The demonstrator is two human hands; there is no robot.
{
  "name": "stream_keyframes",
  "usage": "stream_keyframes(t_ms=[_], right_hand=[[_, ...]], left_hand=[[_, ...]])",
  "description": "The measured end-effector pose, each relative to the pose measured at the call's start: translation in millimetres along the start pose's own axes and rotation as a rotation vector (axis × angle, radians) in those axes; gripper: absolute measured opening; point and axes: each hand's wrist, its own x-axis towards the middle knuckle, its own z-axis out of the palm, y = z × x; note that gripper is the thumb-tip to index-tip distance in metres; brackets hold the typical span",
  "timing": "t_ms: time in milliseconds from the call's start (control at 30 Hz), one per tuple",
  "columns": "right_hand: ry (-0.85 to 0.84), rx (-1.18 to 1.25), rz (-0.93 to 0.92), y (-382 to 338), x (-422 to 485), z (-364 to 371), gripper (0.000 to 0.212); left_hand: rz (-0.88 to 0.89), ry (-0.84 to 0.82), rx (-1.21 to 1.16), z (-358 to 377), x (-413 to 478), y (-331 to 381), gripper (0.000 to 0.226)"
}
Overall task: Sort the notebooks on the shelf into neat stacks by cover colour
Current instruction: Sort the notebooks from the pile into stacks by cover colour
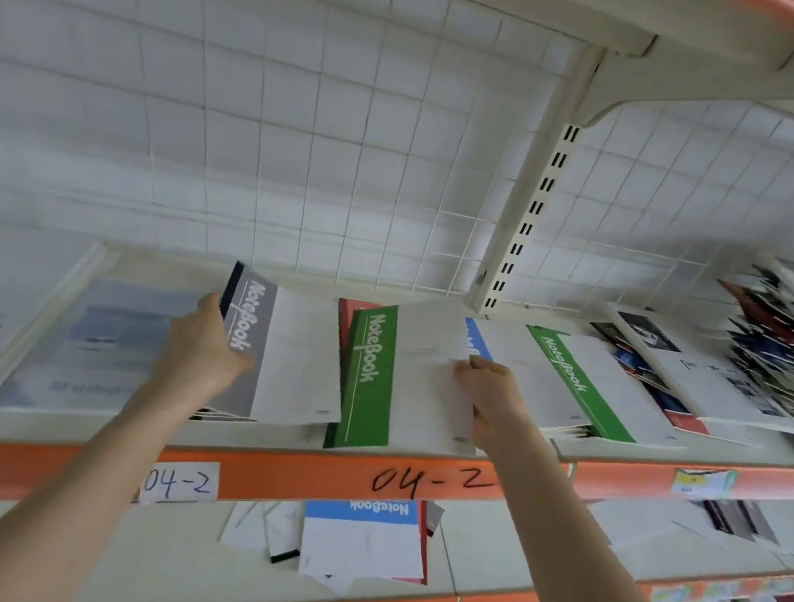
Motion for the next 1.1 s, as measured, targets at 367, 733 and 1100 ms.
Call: stream_keyframes(t_ms=[367,733,1100], right_hand=[[0.097,-0.044,-0.032,4,0,-16,0.028],[0.22,0.017,-0.042,3,9,-76,0.02],[0.438,-0.379,-0.153,-22,69,-234,0.027]], left_hand=[[0.26,-0.247,0.522,32,-40,4,0.05],[0.342,-0.211,0.482,61,-35,49,0.052],[0.499,-0.193,0.426,160,-42,162,0.048]])
